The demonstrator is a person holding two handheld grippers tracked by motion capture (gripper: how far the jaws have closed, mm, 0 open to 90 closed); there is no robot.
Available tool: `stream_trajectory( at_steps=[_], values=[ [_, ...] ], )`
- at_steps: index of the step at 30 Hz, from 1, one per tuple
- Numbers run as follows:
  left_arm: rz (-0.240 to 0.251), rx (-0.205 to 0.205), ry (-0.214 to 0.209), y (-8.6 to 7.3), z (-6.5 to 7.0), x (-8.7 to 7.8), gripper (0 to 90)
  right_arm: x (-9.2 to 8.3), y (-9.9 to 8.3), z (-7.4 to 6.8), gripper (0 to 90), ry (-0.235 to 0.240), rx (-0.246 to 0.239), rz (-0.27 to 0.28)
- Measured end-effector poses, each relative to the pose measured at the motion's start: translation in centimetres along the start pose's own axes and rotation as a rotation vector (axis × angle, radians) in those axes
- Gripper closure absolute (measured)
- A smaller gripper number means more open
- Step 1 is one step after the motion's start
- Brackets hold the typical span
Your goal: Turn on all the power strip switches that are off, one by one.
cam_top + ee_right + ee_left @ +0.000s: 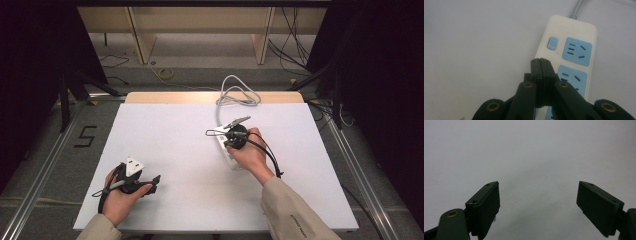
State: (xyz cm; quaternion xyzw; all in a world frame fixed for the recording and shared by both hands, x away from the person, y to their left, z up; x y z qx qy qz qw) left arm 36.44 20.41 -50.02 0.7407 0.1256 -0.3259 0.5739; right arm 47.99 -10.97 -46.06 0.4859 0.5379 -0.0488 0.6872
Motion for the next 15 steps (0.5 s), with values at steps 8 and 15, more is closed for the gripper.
stream_trajectory(
  at_steps=[8,15],
  values=[
    [-0.002,-0.001,-0.001,0.01,-0.02,-0.04,18.8,-0.20,-0.18,-0.12,90.0,0.003,-0.002,-0.006],
    [-0.002,-0.001,-0.001,0.01,-0.02,-0.04,18.8,-0.26,-0.50,-0.12,90.0,0.003,-0.002,-0.011]
  ],
)
Point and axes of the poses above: each handheld gripper's, and its own axes: x roughly forward along the jaws, y roughly out of its top, z roughly to its right, the point moved 3 cm from there along x, roughly forward along the jaws, and after that the axes turned 6 degrees about y, right-handed, at the moved point
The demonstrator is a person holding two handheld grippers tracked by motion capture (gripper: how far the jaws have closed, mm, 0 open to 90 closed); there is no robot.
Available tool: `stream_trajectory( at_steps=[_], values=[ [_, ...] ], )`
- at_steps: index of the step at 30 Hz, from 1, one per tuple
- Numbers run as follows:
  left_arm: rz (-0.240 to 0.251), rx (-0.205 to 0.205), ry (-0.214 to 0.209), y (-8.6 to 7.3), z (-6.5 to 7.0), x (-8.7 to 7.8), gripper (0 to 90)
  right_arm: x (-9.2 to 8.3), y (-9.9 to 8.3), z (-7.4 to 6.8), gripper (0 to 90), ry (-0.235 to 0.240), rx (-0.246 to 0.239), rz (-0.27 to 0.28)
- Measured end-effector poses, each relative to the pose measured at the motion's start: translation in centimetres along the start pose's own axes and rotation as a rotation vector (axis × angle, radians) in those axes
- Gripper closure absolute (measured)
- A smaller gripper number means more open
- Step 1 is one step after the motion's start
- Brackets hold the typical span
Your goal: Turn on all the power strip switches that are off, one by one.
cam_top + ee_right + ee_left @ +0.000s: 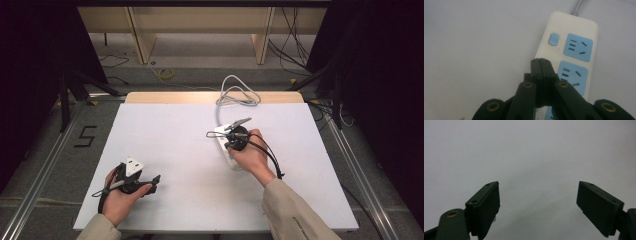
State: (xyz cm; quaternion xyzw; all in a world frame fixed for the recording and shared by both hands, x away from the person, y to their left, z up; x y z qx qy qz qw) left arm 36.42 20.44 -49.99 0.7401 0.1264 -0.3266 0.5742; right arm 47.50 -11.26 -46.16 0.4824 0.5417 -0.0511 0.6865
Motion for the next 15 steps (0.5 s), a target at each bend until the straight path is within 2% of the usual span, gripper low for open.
stream_trajectory(
  at_steps=[15],
  values=[
    [0.000,0.000,0.000,0.01,-0.01,0.00,18.8,-0.26,-0.45,-0.06,90.0,0.001,0.002,-0.012]
  ],
)
Point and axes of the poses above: each handheld gripper's, and its own axes: x roughly forward along the jaws, y roughly out of its top, z roughly to its right, the point moved 3 cm from there along x, roughly forward along the jaws, and after that the axes turned 6 degrees about y, right-handed, at the moved point
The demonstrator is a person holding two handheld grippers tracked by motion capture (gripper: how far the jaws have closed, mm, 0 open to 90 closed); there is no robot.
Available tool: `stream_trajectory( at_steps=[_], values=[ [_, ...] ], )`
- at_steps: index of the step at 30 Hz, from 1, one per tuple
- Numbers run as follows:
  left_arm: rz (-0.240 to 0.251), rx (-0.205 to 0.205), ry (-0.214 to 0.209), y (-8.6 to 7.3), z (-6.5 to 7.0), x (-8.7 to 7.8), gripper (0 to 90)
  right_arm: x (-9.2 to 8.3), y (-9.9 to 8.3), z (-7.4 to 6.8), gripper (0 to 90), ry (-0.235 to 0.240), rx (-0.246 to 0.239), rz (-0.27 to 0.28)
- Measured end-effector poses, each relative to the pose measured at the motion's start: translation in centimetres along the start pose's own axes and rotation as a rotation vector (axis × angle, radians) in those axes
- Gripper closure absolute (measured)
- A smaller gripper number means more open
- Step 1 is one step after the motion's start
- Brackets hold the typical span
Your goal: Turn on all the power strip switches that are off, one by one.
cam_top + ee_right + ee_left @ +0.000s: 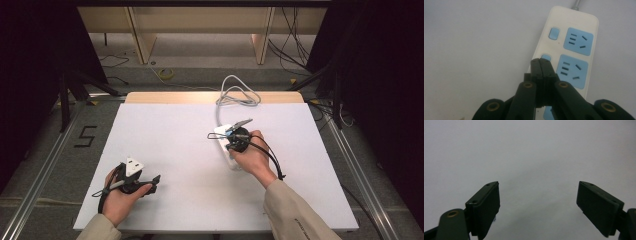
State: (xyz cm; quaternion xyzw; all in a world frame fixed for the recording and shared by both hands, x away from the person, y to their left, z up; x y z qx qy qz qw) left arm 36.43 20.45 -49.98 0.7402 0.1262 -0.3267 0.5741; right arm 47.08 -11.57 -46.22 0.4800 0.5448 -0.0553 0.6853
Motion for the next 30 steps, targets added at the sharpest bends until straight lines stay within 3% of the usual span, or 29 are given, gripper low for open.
stream_trajectory(
  at_steps=[30],
  values=[
    [-0.001,-0.006,0.006,0.00,-0.05,-0.04,18.8,-0.45,-0.60,-0.26,90.0,0.004,0.008,-0.024]
  ],
)
Point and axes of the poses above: each handheld gripper's, and its own axes: x roughly forward along the jaws, y roughly out of its top, z roughly to its right, the point moved 3 cm from there along x, roughly forward along the jaws, and after that the axes turned 6 degrees about y, right-handed, at the moved point
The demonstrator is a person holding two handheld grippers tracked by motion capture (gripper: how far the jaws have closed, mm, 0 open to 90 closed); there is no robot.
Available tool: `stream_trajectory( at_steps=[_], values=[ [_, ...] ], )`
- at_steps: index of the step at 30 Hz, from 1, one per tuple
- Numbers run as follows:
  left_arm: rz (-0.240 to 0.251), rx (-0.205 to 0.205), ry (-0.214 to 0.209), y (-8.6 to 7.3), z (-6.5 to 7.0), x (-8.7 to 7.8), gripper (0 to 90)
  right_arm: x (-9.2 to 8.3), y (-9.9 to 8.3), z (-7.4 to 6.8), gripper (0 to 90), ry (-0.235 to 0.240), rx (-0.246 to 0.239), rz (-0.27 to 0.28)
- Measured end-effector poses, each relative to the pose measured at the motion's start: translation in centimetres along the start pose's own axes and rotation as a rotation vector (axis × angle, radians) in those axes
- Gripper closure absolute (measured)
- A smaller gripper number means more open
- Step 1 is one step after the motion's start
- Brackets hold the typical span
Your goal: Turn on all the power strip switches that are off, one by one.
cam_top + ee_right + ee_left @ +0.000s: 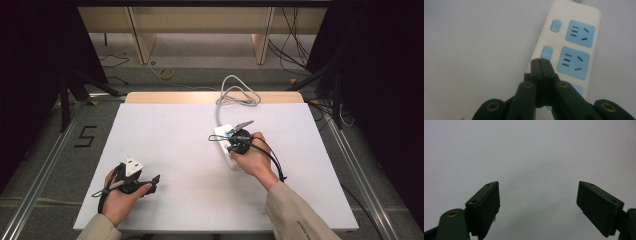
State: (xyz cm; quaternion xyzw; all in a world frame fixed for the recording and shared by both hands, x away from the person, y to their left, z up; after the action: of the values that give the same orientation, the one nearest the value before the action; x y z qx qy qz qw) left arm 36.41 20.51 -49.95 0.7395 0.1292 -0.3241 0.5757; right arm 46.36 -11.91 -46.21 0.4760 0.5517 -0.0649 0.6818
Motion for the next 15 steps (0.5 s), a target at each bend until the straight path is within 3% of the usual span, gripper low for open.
stream_trajectory(
  at_steps=[15],
  values=[
    [0.002,-0.004,0.000,0.03,0.09,0.02,18.8,-0.27,-0.18,-0.05,90.0,0.003,0.000,-0.012]
  ],
)
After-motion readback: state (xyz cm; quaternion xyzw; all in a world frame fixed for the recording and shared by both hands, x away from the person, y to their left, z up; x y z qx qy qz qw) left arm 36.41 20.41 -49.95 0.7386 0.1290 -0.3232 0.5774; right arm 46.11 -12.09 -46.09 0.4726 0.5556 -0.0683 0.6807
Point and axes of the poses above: each handheld gripper's, and its own axes: x roughly forward along the jaws, y roughly out of its top, z roughly to its right, the point moved 3 cm from there along x, roughly forward along the jaws, and after that the axes turned 6 degrees about y, right-handed, at the moved point
